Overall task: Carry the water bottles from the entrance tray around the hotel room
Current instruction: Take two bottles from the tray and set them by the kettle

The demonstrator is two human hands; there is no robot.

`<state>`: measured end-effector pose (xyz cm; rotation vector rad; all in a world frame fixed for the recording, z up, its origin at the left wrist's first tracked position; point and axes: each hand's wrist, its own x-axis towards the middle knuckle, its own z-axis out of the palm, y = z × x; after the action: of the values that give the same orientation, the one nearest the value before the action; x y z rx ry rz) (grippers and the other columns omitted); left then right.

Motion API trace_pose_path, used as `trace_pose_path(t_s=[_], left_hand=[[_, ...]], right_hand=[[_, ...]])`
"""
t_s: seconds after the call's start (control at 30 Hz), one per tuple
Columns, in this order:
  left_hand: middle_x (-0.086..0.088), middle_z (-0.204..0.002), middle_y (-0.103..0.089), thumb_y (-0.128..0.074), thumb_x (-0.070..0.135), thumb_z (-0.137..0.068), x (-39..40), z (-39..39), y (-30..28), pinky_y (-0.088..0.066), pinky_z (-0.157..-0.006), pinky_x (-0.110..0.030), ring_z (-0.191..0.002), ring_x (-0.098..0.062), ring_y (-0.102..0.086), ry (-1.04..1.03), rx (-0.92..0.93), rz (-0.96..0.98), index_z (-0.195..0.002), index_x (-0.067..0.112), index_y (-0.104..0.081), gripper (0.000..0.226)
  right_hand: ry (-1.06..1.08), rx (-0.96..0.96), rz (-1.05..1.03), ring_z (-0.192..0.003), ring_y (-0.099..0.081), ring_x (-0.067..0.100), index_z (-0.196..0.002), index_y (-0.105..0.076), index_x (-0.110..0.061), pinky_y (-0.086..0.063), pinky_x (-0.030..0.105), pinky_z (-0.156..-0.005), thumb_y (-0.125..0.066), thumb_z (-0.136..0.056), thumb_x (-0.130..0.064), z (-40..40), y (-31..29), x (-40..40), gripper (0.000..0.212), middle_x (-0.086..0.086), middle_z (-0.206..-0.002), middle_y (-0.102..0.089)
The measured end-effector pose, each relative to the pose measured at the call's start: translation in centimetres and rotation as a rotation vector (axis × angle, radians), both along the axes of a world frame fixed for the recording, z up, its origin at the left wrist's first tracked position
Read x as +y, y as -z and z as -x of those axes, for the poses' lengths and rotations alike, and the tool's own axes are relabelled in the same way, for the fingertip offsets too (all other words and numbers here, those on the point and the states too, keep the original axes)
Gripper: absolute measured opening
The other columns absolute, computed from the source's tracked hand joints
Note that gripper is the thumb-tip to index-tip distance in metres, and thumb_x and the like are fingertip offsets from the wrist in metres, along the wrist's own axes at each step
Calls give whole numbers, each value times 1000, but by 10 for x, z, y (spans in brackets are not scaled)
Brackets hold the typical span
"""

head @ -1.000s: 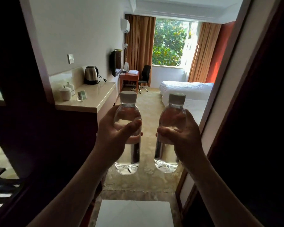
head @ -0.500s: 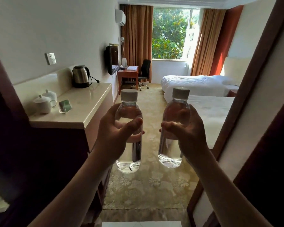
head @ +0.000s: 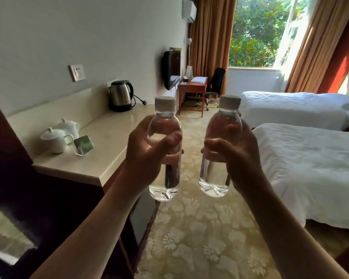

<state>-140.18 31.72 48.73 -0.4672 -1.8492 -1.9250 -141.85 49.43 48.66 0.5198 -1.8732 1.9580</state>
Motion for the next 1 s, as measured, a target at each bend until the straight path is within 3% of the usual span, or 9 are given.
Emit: trace_pose_path(t_s=[0.23, 0.37, 0.5, 0.73, 0.87, 1.0], left_hand=[[-23, -97, -64, -67, 36, -71, -15, 127, 22, -59, -64, -34, -78, -31, -71, -75, -9, 33, -105, 2, -60, 49], [-13, -92, -65, -66, 37, -71, -27, 212, 31, -60, -64, -36, -75, -25, -72, -81, 17, 17, -103, 5, -60, 46], [-12, -94, -66, -66, 40, -71, -31, 301, 28, -59, -62, -32, -77, -25, -73, -56, -20, -51, -105, 7, -60, 48], [-13, -99, -67, -68, 40, -69, -43, 419, 27, -62, -64, -42, -81, -24, -74, -46, -46, -43, -104, 13, -62, 45], [-8, -93, -66, -70, 35, -67, -65, 476, 32, -61, -65, -46, -74, -29, -73, -107, -59, -51, -101, 13, -63, 41], [0, -88, -68, -70, 34, -67, -83, 522, 47, -61, -64, -49, -71, -22, -72, -247, -73, -78, -101, 10, -63, 42]], right_hand=[[1, -40, -15, -87, -70, 29, -103, -57, -23, -61, 32, -62, -71, -66, -17, 138, 23, -12, 40, 10, -96, -65], [9, -10, -68, -80, -69, 10, -102, -56, -25, -57, 24, -57, -72, -66, -17, 220, 23, -22, 40, 3, -92, -64], [50, -7, -140, -80, -68, 1, -108, -54, -19, -55, 18, -57, -72, -67, -18, 301, 8, -23, 45, 0, -92, -63], [126, -45, -109, -83, -70, 14, -109, -55, -21, -57, 23, -59, -73, -67, -23, 418, 6, -25, 45, 0, -94, -65], [37, -58, -91, -82, -71, 27, -101, -57, -28, -58, 26, -59, -71, -67, -20, 486, 16, -45, 37, 7, -96, -66], [-127, -59, -97, -78, -71, 19, -111, -57, -12, -59, 29, -61, -69, -67, -15, 560, 29, -69, 45, 6, -93, -65]])
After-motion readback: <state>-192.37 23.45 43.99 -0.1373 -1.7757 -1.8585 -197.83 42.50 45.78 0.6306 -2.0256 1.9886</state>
